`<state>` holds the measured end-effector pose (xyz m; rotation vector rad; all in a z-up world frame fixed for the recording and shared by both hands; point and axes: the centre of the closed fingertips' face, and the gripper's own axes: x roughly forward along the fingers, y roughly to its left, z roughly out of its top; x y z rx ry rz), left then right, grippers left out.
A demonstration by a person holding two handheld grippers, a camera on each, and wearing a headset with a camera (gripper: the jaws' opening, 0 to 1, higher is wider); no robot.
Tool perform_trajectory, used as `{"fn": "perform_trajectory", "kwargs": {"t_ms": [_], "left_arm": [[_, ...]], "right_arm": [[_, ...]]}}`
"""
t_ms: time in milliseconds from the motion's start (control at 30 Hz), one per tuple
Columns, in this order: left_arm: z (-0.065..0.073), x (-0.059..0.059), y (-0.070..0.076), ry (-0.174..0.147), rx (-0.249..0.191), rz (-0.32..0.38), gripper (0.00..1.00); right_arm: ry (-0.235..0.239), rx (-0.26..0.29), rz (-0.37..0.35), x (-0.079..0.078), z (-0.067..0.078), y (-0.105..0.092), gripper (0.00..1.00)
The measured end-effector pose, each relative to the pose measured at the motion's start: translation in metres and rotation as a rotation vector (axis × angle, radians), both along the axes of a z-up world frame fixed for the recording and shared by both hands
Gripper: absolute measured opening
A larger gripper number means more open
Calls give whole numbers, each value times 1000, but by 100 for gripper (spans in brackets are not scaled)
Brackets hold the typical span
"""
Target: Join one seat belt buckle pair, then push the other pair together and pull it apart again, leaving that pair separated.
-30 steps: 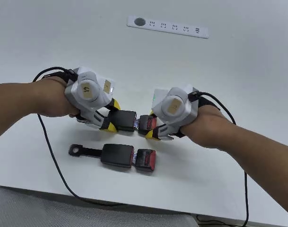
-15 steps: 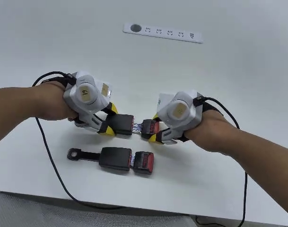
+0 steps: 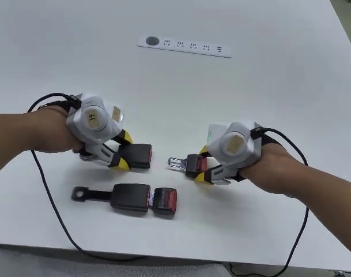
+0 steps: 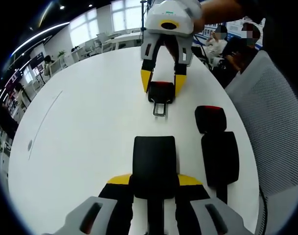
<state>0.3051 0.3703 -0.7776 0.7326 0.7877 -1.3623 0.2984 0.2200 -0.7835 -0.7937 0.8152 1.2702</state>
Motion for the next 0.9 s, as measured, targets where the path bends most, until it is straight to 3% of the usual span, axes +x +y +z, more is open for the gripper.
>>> {"fn": "perform_trajectory", "kwargs": {"t_ms": [267, 367, 400, 600, 767, 900], "left_arm": [[-1, 1, 2, -7, -13, 7, 33], [0, 1, 1, -11, -2, -3, 33], [0, 2, 0, -35, 3, -27, 34], [1, 3, -1, -38, 25, -35, 35], [0, 8, -2, -54, 37, -26, 53], [8, 4, -3, -51, 9, -10, 56]], "right_arm": [[6, -21, -35, 2, -3, -28, 32], [9, -11, -40, 0, 1, -27, 32], [10, -11, -40, -1, 2, -27, 33], [-7, -26, -47, 4, 0, -28, 38], [-20, -34, -57, 0, 5, -28, 41], [-45, -7, -98, -1, 14, -28, 44]]}}
